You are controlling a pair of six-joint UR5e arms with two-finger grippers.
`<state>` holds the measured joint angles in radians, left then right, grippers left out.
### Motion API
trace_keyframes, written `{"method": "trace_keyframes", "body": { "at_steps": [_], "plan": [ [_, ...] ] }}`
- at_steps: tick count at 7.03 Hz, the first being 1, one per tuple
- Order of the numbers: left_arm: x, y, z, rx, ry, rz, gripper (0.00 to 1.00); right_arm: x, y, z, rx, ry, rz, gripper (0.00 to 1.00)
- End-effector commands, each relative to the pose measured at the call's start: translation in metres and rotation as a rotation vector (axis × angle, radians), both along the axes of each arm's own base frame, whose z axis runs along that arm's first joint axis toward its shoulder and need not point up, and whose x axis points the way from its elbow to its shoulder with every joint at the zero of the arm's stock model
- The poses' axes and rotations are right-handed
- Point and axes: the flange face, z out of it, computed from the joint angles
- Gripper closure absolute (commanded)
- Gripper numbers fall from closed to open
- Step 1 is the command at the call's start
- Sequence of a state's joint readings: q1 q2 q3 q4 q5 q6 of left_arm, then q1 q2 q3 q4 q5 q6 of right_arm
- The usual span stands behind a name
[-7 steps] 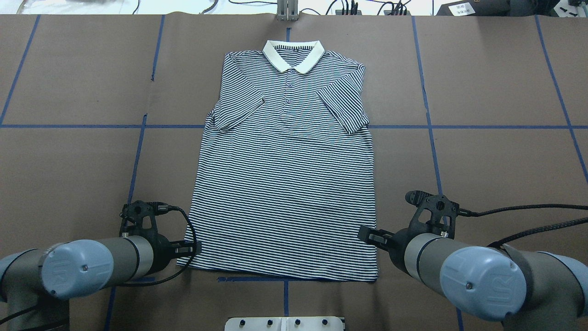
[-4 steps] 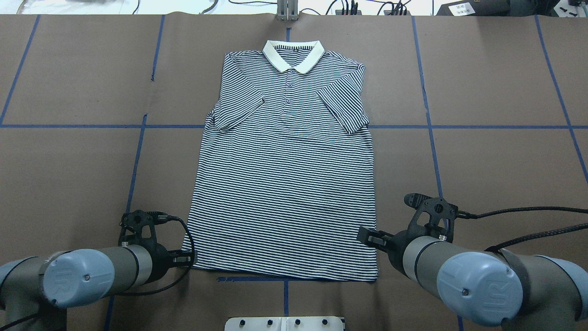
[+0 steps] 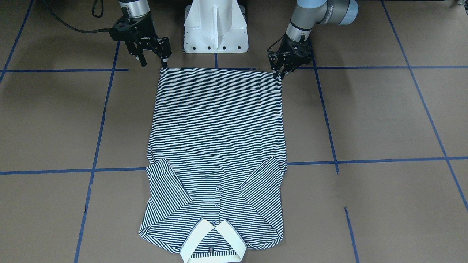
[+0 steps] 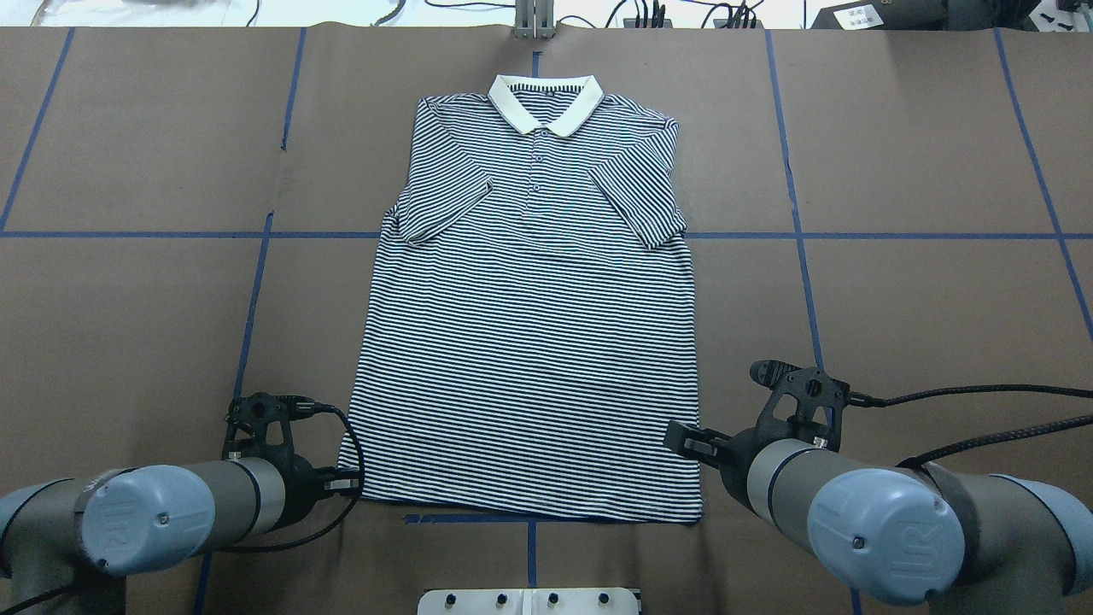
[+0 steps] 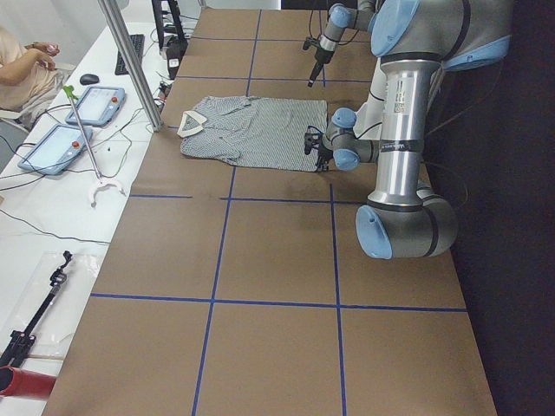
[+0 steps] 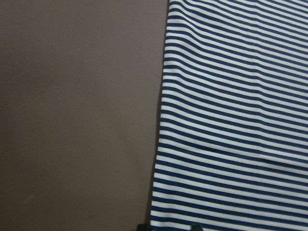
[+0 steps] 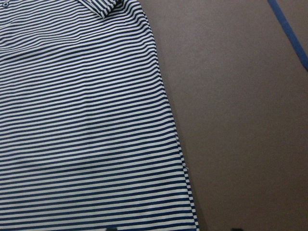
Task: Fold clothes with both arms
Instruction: 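Grasp both hem corners with the left and right grippers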
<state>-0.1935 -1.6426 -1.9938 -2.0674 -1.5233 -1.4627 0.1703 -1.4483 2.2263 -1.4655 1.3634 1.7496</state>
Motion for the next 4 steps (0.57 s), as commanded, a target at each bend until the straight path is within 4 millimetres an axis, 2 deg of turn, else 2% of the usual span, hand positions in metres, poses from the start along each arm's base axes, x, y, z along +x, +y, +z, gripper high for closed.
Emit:
{"method": "trace_keyframes", "body": {
  "at_steps": [1, 3, 4],
  "plan": [
    [-0.002, 0.000, -0.005, 0.003, 0.010, -0.001, 1.00, -0.005, 0.004, 0.004, 0.005, 0.010, 0.000, 0.18],
    [-0.002, 0.000, -0.008, 0.005, 0.016, -0.002, 1.00, -0.027, 0.011, 0.028, 0.020, 0.068, -0.001, 0.25],
    [-0.001, 0.000, -0.008, 0.004, 0.014, -0.001, 1.00, -0.034, 0.017, 0.033, 0.005, 0.070, 0.001, 0.32]
  ]
}}
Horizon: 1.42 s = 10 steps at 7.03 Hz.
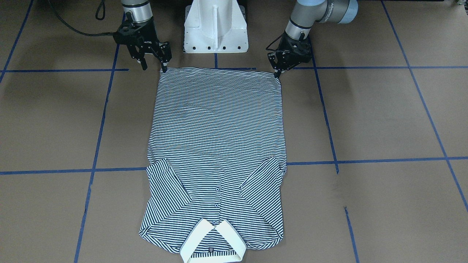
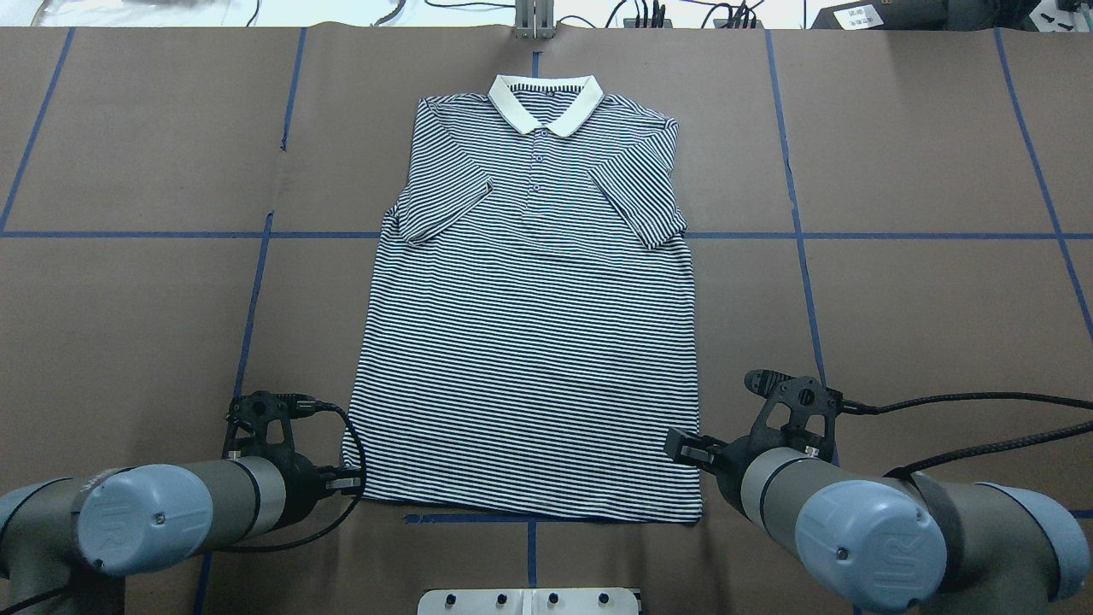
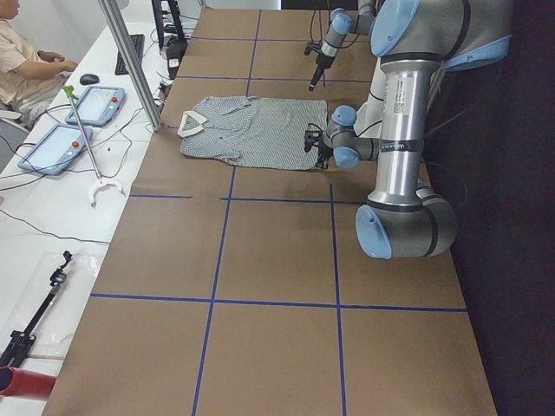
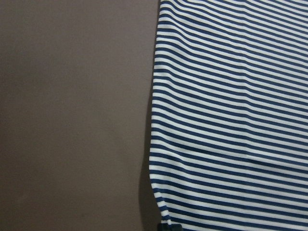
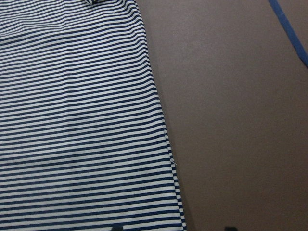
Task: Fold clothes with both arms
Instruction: 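Grasp both hem corners with the left and right grippers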
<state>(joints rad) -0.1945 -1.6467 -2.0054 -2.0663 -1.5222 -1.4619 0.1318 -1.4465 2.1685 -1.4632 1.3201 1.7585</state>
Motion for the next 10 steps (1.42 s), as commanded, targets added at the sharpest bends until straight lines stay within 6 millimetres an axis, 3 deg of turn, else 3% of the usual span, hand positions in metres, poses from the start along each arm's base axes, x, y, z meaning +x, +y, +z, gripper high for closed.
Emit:
{"method": "trace_keyframes", "body": {
  "at_steps": [1, 3, 6, 10],
  "plan": [
    [0.000, 0.000, 0.000, 0.001, 0.000, 0.000, 1.00, -0.013, 0.012, 0.010, -0.006, 0.015, -0.005, 0.39],
    [0.000, -0.004, 0.002, 0.037, -0.013, -0.052, 1.00, -0.016, 0.016, 0.009, -0.002, 0.014, -0.012, 0.42],
    [-0.001, -0.006, 0.000, 0.050, -0.013, -0.073, 1.00, -0.041, 0.032, 0.014, -0.004, 0.027, -0.045, 0.46],
    [-0.001, -0.007, -0.001, 0.056, -0.011, -0.082, 1.00, -0.053, 0.034, 0.031, -0.007, 0.066, -0.053, 0.48]
  ]
}}
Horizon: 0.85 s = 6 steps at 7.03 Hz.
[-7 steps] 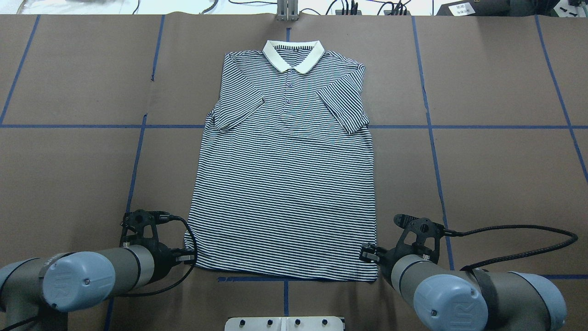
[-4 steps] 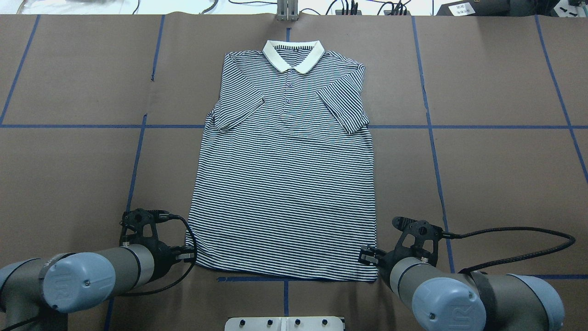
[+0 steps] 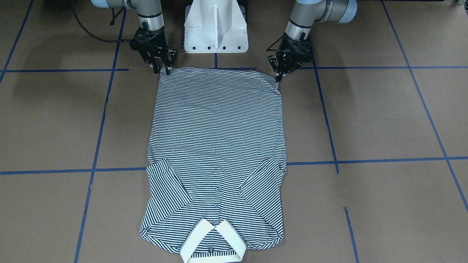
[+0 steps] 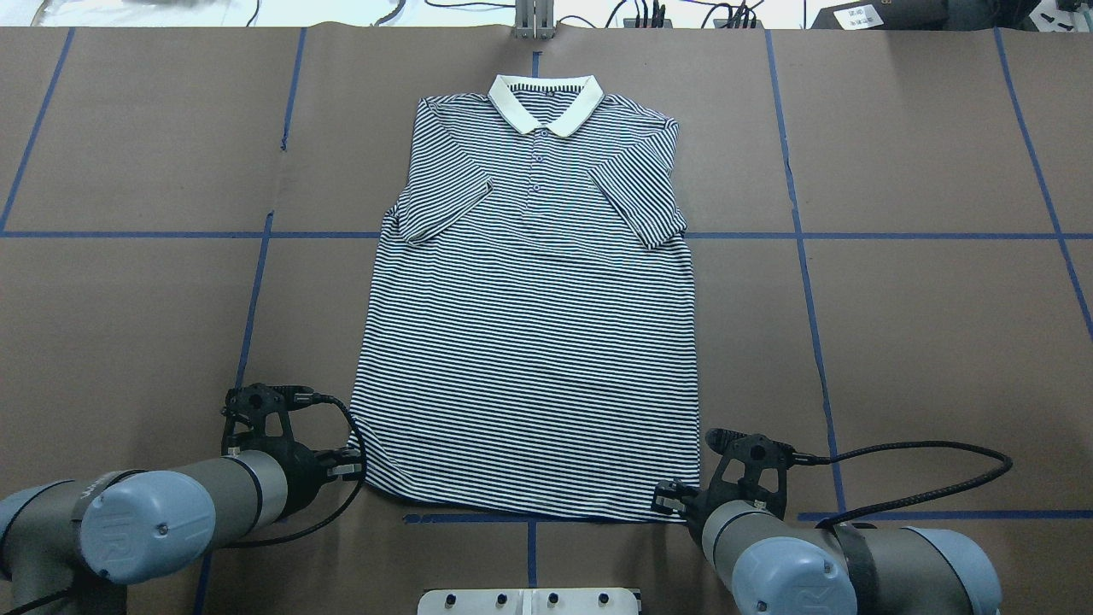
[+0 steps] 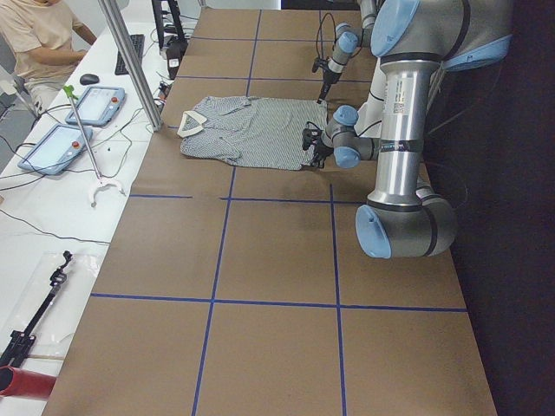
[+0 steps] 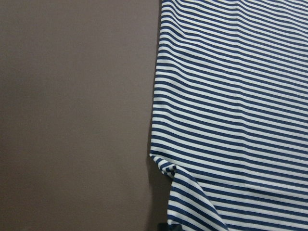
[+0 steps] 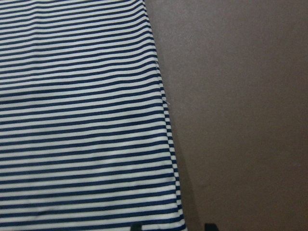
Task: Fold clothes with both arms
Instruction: 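Grasp both hem corners with the left and right grippers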
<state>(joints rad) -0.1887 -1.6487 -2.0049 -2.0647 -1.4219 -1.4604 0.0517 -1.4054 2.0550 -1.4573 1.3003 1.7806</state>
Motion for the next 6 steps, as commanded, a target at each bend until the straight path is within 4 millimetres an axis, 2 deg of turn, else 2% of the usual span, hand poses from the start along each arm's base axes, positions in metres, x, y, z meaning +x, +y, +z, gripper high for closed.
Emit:
{"method": "trace_keyframes", "body": {
  "at_steps": [1, 2, 3, 5, 6],
  "plan": [
    [0.000, -0.001, 0.001, 0.003, -0.002, -0.005, 1.00, -0.002, 0.001, 0.000, -0.002, 0.001, -0.004, 0.68],
    [0.000, -0.001, 0.000, 0.003, 0.000, -0.005, 1.00, -0.005, 0.002, -0.004, -0.003, -0.005, -0.007, 0.95],
    [0.000, 0.000, 0.000, 0.002, 0.000, -0.004, 1.00, -0.005, 0.002, -0.005, -0.003, -0.008, -0.009, 1.00],
    [-0.001, -0.001, -0.003, 0.003, 0.006, -0.004, 1.00, 0.003, 0.001, -0.018, -0.004, -0.027, -0.015, 1.00],
    [-0.021, -0.001, -0.025, 0.014, 0.040, -0.005, 1.00, 0.028, -0.008, -0.037, -0.029, -0.034, -0.023, 1.00]
  ]
}}
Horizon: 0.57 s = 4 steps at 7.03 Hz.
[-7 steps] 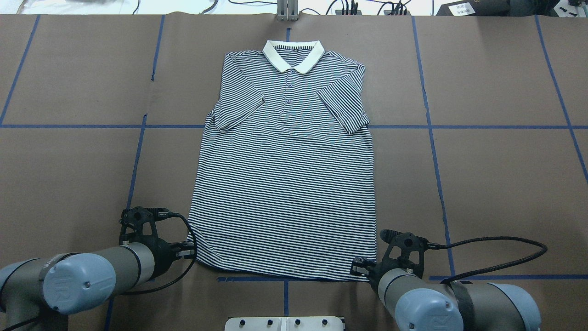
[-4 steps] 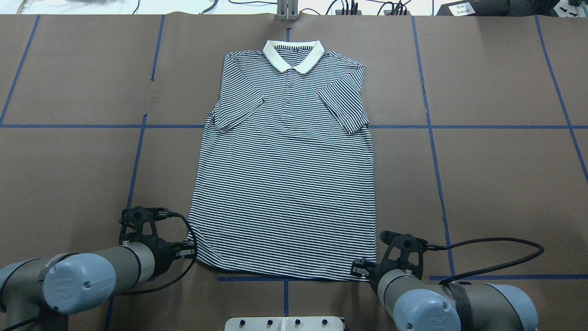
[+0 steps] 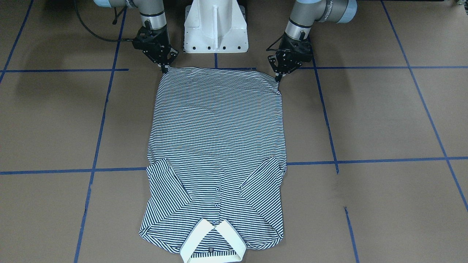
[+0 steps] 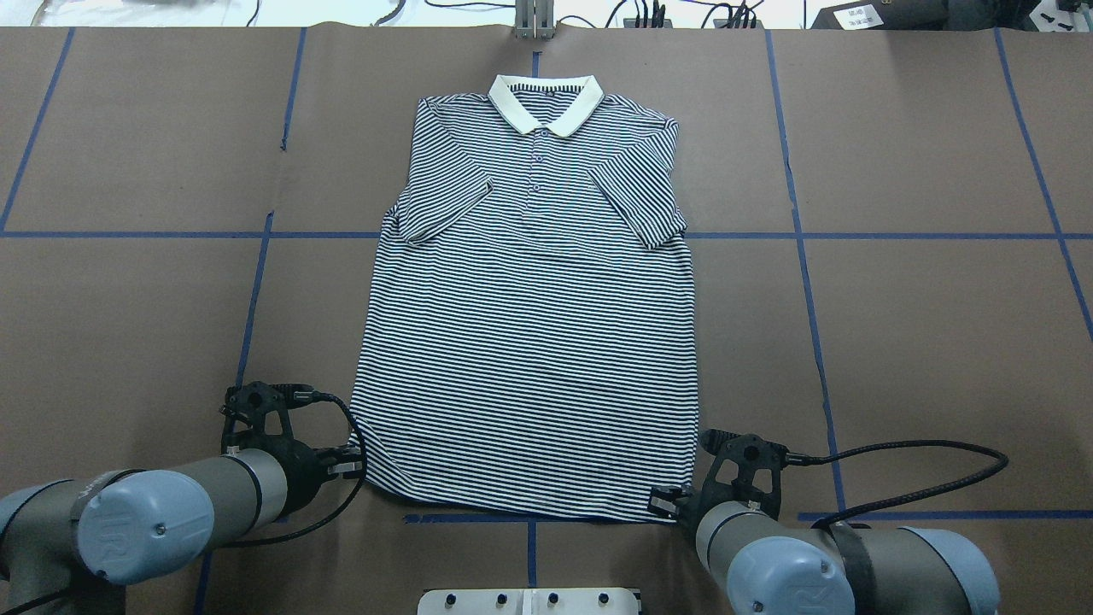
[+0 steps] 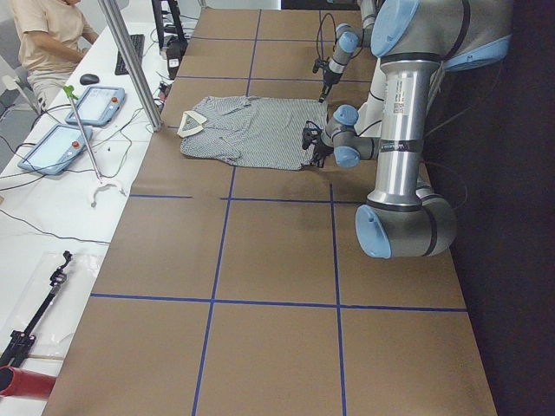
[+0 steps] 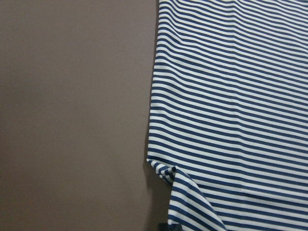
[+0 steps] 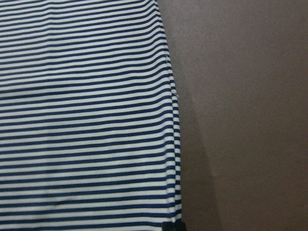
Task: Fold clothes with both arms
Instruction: 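Grasp both hem corners with the left and right grippers, then lift the hem with both grippers and fold it toward the collar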
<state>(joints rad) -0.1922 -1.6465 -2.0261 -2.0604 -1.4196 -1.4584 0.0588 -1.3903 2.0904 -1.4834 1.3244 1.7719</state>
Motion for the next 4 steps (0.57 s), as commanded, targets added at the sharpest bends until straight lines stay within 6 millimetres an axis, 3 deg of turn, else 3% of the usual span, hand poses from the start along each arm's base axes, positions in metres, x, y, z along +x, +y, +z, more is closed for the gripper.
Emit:
{"method": "trace_keyframes", "body": {
  "at_steps": [1, 3, 4],
  "plan": [
    [-0.044, 0.010, -0.061, -0.014, -0.005, 0.032, 1.00, 0.062, -0.015, -0.046, -0.076, 0.009, -0.024, 1.00],
    [-0.127, 0.039, -0.159, -0.121, -0.021, 0.172, 1.00, 0.145, -0.008, -0.107, -0.073, -0.058, -0.075, 1.00],
    [-0.158, 0.023, -0.189, -0.153, -0.005, 0.153, 1.00, 0.180, -0.006, -0.123, -0.112, -0.063, -0.098, 1.00]
  ]
}}
